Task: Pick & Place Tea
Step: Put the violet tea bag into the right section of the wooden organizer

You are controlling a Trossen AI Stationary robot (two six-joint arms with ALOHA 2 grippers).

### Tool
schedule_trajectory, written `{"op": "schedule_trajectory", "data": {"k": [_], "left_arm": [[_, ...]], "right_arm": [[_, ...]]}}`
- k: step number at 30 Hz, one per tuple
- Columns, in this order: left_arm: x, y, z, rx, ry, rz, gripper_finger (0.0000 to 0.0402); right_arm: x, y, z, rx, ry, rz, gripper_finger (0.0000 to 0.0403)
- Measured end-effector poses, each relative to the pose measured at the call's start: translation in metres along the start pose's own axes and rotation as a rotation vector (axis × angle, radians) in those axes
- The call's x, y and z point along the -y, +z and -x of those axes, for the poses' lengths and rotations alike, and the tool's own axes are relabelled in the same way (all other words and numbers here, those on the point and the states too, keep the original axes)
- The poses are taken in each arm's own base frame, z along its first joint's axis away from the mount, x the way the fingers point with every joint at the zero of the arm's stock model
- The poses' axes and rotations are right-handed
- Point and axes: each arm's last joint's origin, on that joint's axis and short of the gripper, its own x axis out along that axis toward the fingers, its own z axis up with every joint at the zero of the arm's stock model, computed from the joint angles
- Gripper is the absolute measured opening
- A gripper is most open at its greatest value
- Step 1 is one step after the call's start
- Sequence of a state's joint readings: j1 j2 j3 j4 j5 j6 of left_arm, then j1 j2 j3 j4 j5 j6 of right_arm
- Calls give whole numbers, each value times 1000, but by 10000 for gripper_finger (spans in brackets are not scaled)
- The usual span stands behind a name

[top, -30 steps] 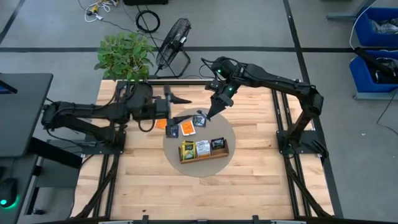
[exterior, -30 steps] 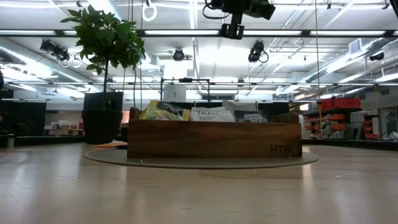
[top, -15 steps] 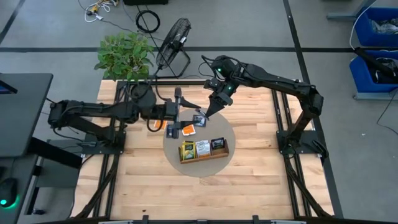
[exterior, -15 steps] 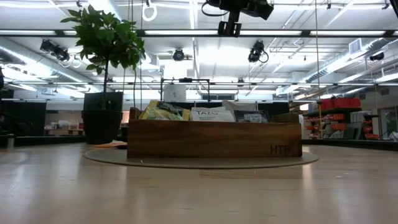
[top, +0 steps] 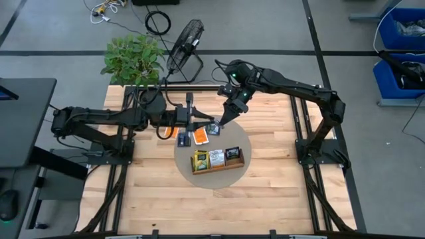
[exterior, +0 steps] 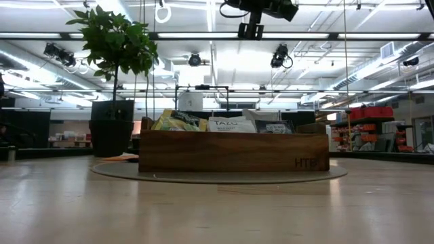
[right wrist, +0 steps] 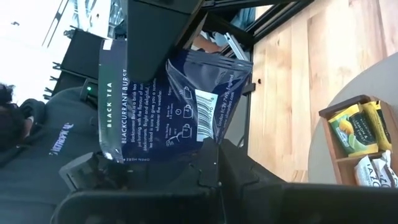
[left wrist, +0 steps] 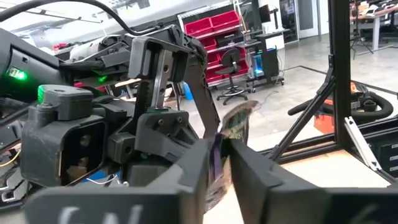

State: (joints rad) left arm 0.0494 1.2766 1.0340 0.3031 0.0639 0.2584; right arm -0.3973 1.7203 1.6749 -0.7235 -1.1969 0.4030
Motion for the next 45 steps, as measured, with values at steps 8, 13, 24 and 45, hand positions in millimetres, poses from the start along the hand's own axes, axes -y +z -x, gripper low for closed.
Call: {"op": "schedule_trajectory", "data": {"k": [8,13,24,45], "left_arm": [[0,0,0,-4,-1,13,5],[0,-2,0,-24,8,74,3],[-7,-8,1,-71,82,270,3],[-36,-9,5,-9,193,369,2]], "right_arm": [[0,0,0,2,-4,-9,13],[-9,-6,16,24,-29,18,73],[-58,-27,62,196,-276,258,208],[-81,-20,35,323,-534,555,194]]}}
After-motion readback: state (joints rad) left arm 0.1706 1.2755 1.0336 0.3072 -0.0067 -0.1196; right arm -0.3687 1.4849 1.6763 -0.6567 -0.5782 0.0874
